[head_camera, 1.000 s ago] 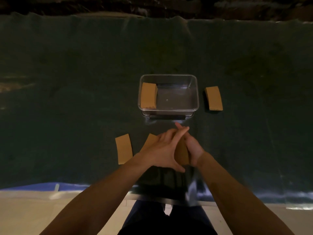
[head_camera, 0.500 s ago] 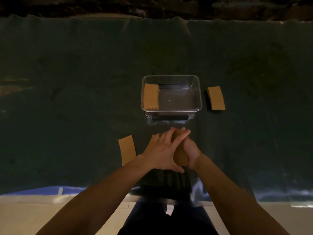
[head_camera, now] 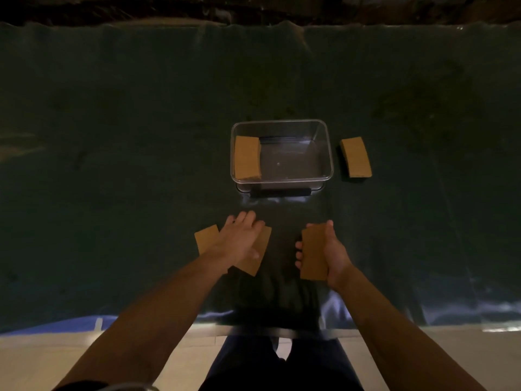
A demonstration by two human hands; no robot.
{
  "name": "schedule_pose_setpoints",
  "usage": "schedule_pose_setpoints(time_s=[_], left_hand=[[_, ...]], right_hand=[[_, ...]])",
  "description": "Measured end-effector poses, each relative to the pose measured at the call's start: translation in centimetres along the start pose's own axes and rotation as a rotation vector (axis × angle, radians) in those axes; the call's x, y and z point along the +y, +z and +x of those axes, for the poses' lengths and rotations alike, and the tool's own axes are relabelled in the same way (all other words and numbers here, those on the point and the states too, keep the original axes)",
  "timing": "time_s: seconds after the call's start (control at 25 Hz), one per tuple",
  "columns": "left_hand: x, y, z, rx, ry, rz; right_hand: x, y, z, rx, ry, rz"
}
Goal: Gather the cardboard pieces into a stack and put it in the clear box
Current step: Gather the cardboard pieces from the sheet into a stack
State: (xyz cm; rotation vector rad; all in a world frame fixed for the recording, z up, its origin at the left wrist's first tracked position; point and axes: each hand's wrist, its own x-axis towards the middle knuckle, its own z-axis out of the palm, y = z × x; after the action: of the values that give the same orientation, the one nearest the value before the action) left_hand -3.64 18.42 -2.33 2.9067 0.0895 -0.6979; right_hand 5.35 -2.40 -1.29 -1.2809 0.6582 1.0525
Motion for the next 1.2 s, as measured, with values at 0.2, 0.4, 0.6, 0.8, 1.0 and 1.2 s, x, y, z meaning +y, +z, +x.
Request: schedule_pose_setpoints(time_s=[0.2, 0.4, 0.6, 0.8, 1.0, 1.2], left_hand=[[-3.5, -0.7, -1.6, -0.008, -0.207, -0.756], [-9.0, -0.1, -5.3, -0.1, -0.538, -0.678], [-7.5, 1.3, -6.2, 0.0, -0.558, -0.422], [-6.9, -0.2, -6.0, -0.084, -0.495, -0.422], [-3.5, -5.0, -5.1, -0.286, -0.191, -1.141], [1.1, -7.8, -3.2, -0.123, -0.087, -1.089]], right_hand=[[-0.1, 1.0, 0.0, -0.043, -0.007, -0.009], [0.1, 2.5, -0.2, -0.071, 0.004, -0.05], [0.0, 3.5, -0.7, -0.075, 0.008, -0.076], [-0.4, 3.2, -1.2, -0.132, -0.016, -0.142], [-0.4, 4.4, -2.6, -0.265, -0.006, -0.278], [-0.1, 4.9, -3.6, -0.374, 0.089, -0.279]])
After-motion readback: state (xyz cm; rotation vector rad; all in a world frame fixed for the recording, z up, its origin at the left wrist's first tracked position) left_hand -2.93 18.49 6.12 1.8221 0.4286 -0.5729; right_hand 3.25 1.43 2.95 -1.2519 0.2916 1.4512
